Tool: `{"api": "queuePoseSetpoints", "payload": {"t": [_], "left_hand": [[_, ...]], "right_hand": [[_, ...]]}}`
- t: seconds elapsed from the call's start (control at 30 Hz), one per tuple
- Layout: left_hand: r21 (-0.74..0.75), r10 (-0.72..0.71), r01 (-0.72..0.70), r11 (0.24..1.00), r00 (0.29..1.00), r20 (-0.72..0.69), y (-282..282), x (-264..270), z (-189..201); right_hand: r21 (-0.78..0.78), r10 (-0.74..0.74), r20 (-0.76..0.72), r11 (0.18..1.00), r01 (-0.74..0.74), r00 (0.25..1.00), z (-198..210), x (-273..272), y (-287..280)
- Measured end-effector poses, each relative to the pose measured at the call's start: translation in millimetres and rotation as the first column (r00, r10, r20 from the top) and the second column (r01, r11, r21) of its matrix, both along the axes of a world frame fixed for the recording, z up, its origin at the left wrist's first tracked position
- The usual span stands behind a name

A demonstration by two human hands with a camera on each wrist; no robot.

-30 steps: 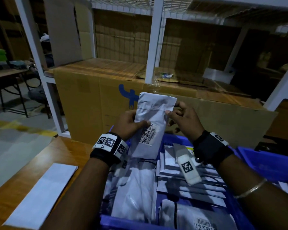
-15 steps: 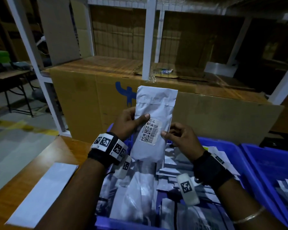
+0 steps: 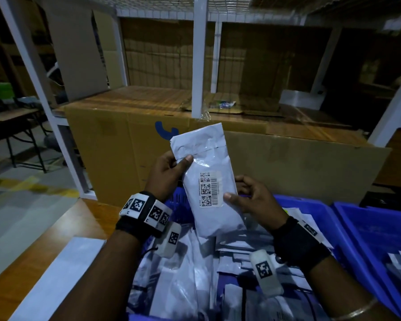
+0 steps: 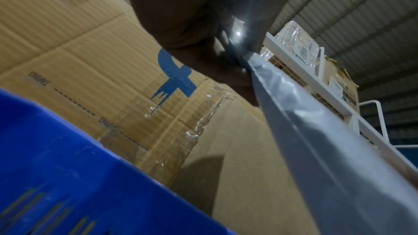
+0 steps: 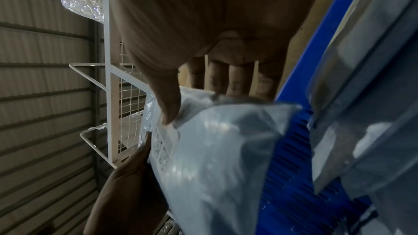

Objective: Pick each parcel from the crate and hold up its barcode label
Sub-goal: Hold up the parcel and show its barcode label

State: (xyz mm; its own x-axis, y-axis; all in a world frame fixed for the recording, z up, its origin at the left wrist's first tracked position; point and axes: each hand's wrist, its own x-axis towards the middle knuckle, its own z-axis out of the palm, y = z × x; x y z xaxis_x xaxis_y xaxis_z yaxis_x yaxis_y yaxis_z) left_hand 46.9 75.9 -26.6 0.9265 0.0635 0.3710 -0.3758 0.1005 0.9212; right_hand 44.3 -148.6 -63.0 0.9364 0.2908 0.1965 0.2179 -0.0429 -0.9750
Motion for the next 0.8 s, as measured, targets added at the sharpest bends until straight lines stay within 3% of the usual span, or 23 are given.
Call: {"api": "queuePoseSetpoints", "payload": {"t": [0.07, 0.2, 0.33, 0.53, 0.8], "left_hand": [[-0.016, 0.008, -0.008, 1.0, 1.0, -0.005, 0.6, -1.0, 0.9], [-0.017, 0.033, -0.033, 0.999, 0.999, -0.013, 2.9, -3.4, 3.6], [-0.103, 0.042, -0.048, 0.994, 0.997, -0.065, 6.2, -2.0, 5.7], [0.105, 0.021, -0.014, 0.994, 0.997, -0.068, 8.0, 4.4, -1.8], [0.051, 0.104, -0.102, 0.994, 0.993, -0.056, 7.8, 9.4, -8.1]], "right_hand": [[-0.016, 0.04, -0.004, 0.999, -0.04, 0.999, 1.3, -2.3, -1.1], [0.061, -0.064, 0.055, 0.996, 0.061, 0.996, 18.3, 1.8, -16.8], [0.075, -0.069, 0.103, 0.995, 0.061, 0.992, 28.8, 3.8, -37.1], [-0.079, -0.105, 0.16, 0.99, 0.119, 0.982, 29.0, 4.4, -46.7], [0.182, -0.339, 0.076, 0.929, 0.321, 0.938, 20.5, 18.5, -52.9]]}}
